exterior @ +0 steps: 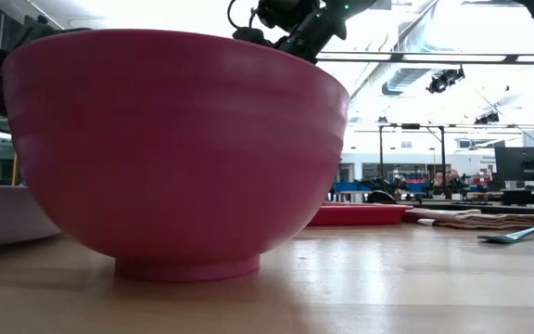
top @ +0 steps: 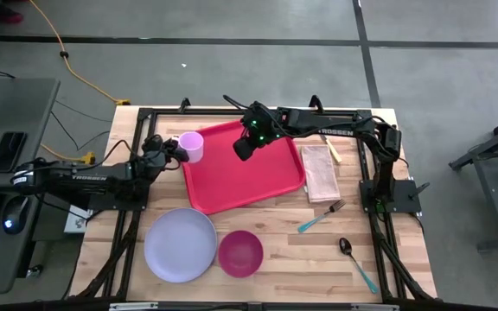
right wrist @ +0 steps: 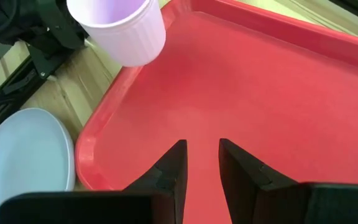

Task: Set up tray
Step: Put the light pink mug at the top left of the red tray

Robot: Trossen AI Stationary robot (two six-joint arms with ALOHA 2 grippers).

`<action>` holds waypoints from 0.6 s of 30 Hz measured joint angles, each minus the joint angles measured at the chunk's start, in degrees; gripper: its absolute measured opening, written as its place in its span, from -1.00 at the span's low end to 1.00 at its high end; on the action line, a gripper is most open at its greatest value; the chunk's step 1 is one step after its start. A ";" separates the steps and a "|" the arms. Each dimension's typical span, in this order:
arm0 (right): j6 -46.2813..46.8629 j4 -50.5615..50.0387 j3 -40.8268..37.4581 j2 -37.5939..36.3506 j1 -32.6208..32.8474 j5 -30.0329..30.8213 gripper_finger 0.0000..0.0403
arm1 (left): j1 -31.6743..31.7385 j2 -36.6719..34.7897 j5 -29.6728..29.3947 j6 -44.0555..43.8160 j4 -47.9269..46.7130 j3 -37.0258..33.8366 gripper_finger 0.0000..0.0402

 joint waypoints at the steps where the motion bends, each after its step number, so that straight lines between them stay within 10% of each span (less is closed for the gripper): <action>1: 0.00 0.00 0.00 0.00 0.00 -0.02 -0.65 | 0.00 0.00 -0.05 -0.01 0.00 -0.23 -0.65; 18: 0.02 1.92 0.00 0.02 0.00 -0.02 -0.65 | 0.00 1.60 -1.21 -0.04 3.50 -0.33 -0.76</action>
